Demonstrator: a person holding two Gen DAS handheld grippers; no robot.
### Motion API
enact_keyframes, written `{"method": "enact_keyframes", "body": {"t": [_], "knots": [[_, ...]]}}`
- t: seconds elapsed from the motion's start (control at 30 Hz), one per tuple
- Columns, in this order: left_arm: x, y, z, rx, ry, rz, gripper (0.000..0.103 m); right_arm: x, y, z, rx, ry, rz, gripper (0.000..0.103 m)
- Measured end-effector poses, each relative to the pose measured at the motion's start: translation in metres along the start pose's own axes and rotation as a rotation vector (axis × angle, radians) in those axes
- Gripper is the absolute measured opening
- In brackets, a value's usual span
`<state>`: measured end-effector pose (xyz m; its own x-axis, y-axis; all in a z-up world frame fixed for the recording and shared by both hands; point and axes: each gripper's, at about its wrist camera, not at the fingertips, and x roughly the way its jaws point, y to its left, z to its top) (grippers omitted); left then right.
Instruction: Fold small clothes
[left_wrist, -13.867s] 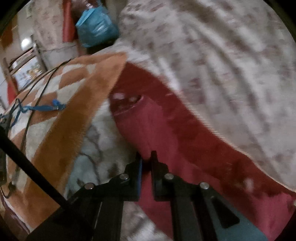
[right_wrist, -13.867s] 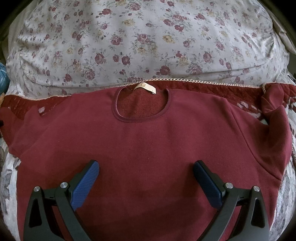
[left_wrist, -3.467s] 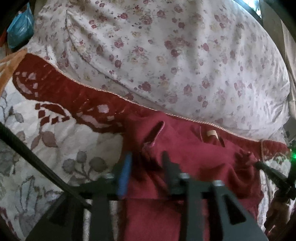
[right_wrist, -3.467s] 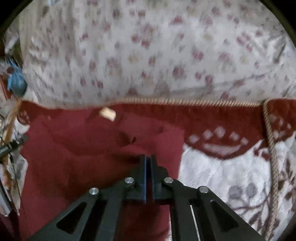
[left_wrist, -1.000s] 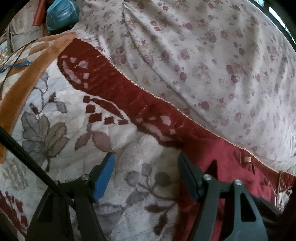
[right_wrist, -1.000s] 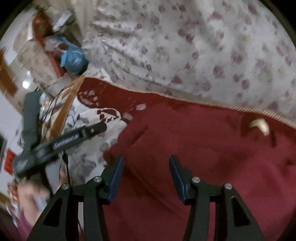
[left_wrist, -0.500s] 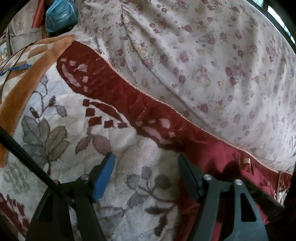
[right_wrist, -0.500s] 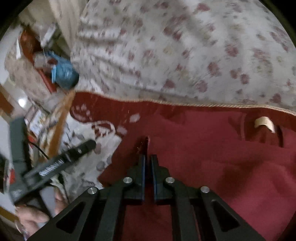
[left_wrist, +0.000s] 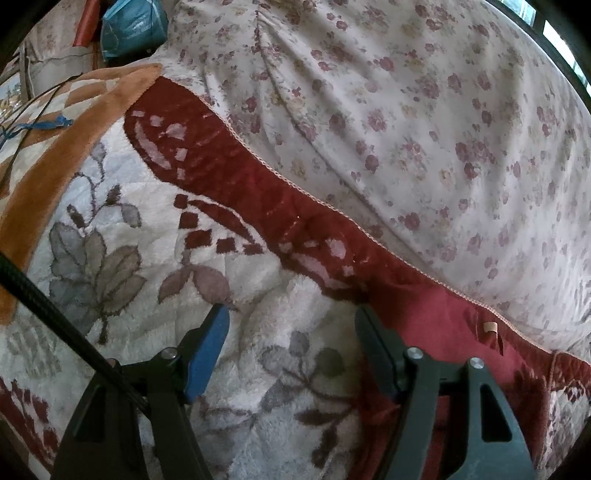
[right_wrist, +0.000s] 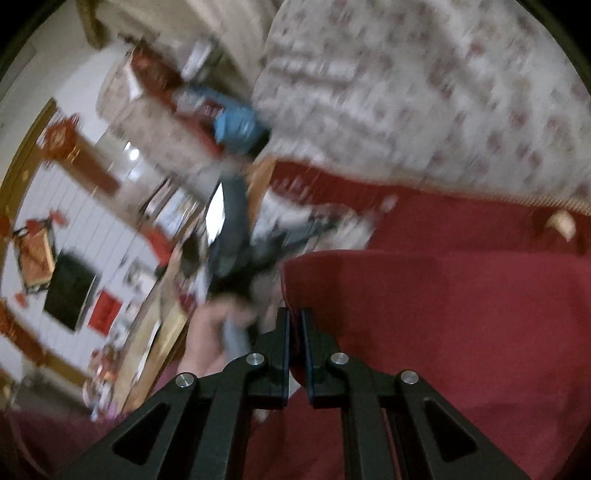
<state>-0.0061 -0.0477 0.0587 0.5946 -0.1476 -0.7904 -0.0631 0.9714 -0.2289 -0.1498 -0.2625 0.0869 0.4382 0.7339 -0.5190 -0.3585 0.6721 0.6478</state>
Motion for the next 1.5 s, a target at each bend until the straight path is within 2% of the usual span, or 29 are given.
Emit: {"method": "enact_keyframes", "body": {"t": [0.07, 0.17, 0.23, 0.27, 0.3, 0.33, 0.4, 0.43, 0.47, 0.53, 0.6, 0.7, 0.87, 0.93, 0.97, 1.03, 1.1, 1.23, 1.33, 1.4, 1.5], "knots": [[0.0, -0.002, -0.001, 0.011, 0.002, 0.001, 0.07, 0.032, 0.001, -0.024, 0.001, 0.091, 0.006, 0.007], [0.001, -0.006, -0.004, 0.018, 0.006, -0.001, 0.07, 0.072, -0.009, -0.053, 0.035, 0.178, -0.067, 0.013], [0.001, -0.006, -0.004, 0.018, 0.009, -0.006, 0.07, 0.076, -0.016, -0.056, 0.037, 0.227, -0.121, 0.025], [0.001, -0.006, -0.004, 0.016, 0.009, -0.007, 0.07, 0.069, -0.017, -0.052, 0.031, 0.209, -0.127, 0.037], [0.001, -0.006, -0.004, 0.015, 0.009, -0.007, 0.07, 0.05, -0.019, -0.042, 0.016, 0.15, -0.147, 0.048], [0.001, -0.006, -0.004, 0.011, 0.011, -0.009, 0.07, 0.036, -0.021, -0.033, 0.004, 0.105, -0.179, 0.054], [0.002, -0.007, -0.004, 0.009, 0.017, -0.013, 0.07, 0.0, -0.032, -0.01, -0.031, -0.015, -0.323, 0.068], [0.002, -0.007, -0.004, 0.011, 0.017, -0.014, 0.07, -0.021, -0.047, 0.007, -0.041, -0.086, -0.462, 0.069], [0.001, -0.008, -0.004, 0.015, 0.016, -0.013, 0.07, -0.034, -0.066, 0.02, -0.027, -0.115, -0.548, 0.069], [0.002, -0.01, -0.004, 0.025, 0.014, -0.011, 0.07, -0.047, -0.102, 0.041, 0.011, -0.132, -0.664, 0.069], [0.003, -0.011, -0.004, 0.029, 0.017, -0.01, 0.07, -0.047, -0.14, 0.059, 0.028, -0.075, -0.747, 0.069], [0.006, -0.012, -0.003, 0.03, 0.025, -0.005, 0.07, -0.032, -0.18, 0.066, 0.004, 0.085, -0.778, 0.069], [0.008, -0.013, -0.002, 0.039, 0.026, -0.005, 0.07, -0.041, -0.207, 0.053, 0.021, 0.138, -0.7, 0.069], [0.01, -0.017, -0.002, 0.054, 0.026, -0.002, 0.07, -0.037, -0.215, 0.046, 0.011, 0.187, -0.718, 0.069], [0.01, -0.018, -0.003, 0.061, 0.027, 0.0, 0.07, -0.035, -0.219, 0.041, 0.009, 0.205, -0.73, 0.069], [0.012, -0.02, -0.004, 0.068, 0.032, 0.005, 0.07, -0.036, -0.221, 0.037, 0.025, 0.176, -0.712, 0.053], [0.011, -0.017, -0.004, 0.059, 0.028, 0.009, 0.07, -0.04, -0.216, 0.035, 0.014, 0.156, -0.725, 0.007], [0.009, -0.01, -0.003, 0.024, 0.023, 0.006, 0.07, -0.052, -0.194, 0.039, -0.057, 0.123, -0.838, 0.006], [0.007, -0.011, -0.003, 0.022, 0.015, 0.0, 0.07, -0.08, -0.19, 0.042, -0.029, 0.064, -0.881, 0.006], [0.006, -0.015, -0.004, 0.037, 0.015, -0.007, 0.07, -0.084, -0.2, 0.04, -0.006, 0.077, -0.964, 0.006], [0.006, -0.02, -0.006, 0.059, 0.014, -0.016, 0.07, -0.077, -0.216, 0.034, 0.043, 0.102, -0.99, 0.006]]}}
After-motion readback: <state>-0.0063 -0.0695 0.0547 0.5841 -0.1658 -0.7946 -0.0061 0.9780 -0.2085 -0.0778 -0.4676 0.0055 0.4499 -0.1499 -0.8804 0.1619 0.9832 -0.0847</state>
